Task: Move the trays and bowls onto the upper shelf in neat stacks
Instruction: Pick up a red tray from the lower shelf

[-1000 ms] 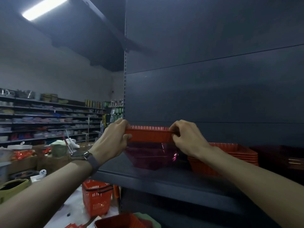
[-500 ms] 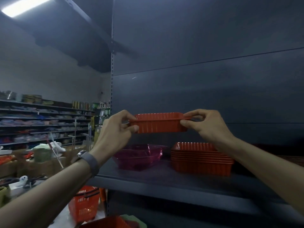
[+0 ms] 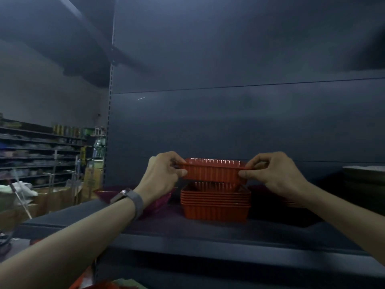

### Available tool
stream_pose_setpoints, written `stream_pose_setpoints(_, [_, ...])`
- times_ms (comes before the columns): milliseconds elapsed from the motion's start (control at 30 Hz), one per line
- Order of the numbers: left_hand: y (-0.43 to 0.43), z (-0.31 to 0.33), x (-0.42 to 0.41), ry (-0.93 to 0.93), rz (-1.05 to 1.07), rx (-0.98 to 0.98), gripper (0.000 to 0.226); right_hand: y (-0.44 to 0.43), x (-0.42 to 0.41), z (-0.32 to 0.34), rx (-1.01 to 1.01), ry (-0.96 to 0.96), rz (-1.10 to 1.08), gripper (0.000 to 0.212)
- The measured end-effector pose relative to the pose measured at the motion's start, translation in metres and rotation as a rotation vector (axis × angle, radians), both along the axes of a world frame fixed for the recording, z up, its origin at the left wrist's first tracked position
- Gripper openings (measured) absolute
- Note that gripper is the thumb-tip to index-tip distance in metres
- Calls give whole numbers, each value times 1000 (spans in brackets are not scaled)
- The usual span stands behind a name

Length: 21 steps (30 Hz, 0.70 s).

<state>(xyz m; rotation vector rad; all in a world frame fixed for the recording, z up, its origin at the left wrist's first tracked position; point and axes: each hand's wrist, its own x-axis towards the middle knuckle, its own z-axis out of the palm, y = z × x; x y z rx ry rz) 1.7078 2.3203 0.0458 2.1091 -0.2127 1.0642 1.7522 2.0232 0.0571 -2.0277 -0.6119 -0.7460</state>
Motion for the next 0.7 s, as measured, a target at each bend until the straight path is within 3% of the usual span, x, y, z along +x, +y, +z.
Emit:
stream_pose_setpoints(200, [-1,-12,28,46,61,58,13,0,21,-3,-121,29,-65,26])
stream_pose_setpoints(433, [-2,-27,44,125,148,161,26,1,33,-15,-239,32,-102,24])
stream_pose_setpoints(700, [-2,-24,32,152,146,298,5,-3,31,-16,-338,10,-148,21])
